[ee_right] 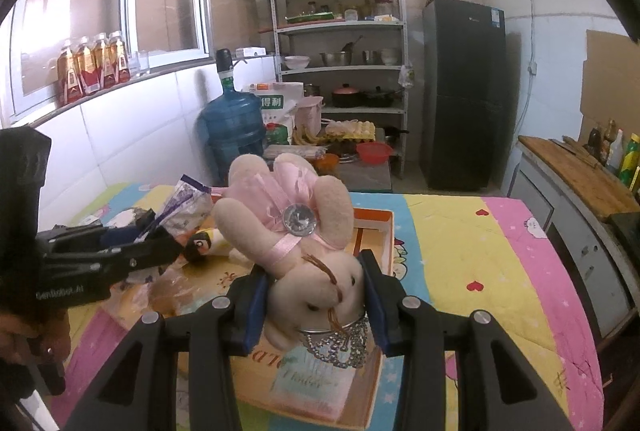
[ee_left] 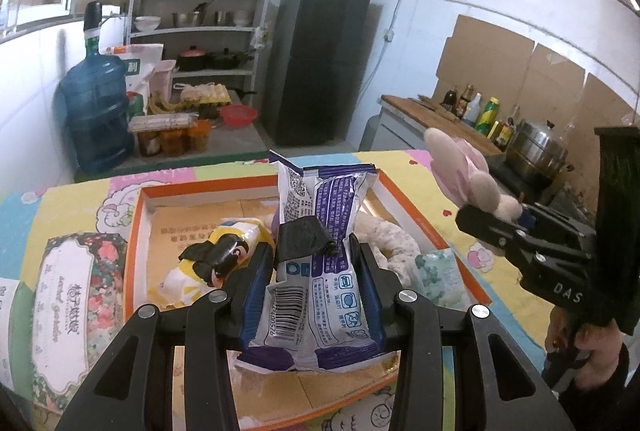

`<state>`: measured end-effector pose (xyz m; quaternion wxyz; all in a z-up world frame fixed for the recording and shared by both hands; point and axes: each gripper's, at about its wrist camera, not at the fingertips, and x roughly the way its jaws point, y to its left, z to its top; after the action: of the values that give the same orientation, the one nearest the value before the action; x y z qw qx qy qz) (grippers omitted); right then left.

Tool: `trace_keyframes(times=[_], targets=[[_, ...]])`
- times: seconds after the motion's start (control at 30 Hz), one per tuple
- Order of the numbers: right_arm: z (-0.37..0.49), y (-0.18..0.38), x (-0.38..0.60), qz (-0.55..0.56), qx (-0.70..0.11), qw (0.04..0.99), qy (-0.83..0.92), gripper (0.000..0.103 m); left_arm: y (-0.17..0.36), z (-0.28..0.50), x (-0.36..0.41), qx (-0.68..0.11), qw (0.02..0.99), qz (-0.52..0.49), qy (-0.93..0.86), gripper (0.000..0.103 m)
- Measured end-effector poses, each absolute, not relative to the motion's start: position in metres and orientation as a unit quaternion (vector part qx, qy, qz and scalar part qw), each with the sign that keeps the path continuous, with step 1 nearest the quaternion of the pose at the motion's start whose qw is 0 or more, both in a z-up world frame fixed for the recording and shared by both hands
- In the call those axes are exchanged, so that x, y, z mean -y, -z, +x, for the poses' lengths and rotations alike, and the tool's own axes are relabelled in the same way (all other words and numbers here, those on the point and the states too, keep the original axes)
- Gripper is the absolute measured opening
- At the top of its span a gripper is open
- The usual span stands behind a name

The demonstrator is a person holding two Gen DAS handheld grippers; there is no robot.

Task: Organize soft objects
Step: 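Carry the pink bear with the right gripper over the box while the left gripper carries the purple-white packet, then open the right gripper releasing the bear while the left gripper releases the packet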

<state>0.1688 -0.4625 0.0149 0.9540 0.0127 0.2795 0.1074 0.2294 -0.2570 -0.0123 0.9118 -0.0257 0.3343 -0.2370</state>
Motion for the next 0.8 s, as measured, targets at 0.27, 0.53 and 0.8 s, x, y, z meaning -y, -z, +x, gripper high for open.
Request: trace_keyframes(times=[0.27, 0.53, 0.8], targets=[[0.202, 0.001, 0.46, 0.013, -0.309, 0.946, -0.103, 0.043, 0.026, 0.245, 0.266, -0.354, 0.907, -0.018, 0.227, 0.043], [0.227, 0.012, 0.46, 0.013, -0.328, 0.94, -0.093, 0.043, 0.036, 0.256, 0.27, -0.368, 0.903, -0.018, 0.222, 0.043], [0.24, 0.024, 0.457, 0.012, -0.346, 0.934, -0.092, 0.043, 0.045, 0.261, 0.271, -0.374, 0.9, -0.018, 0.222, 0.043]])
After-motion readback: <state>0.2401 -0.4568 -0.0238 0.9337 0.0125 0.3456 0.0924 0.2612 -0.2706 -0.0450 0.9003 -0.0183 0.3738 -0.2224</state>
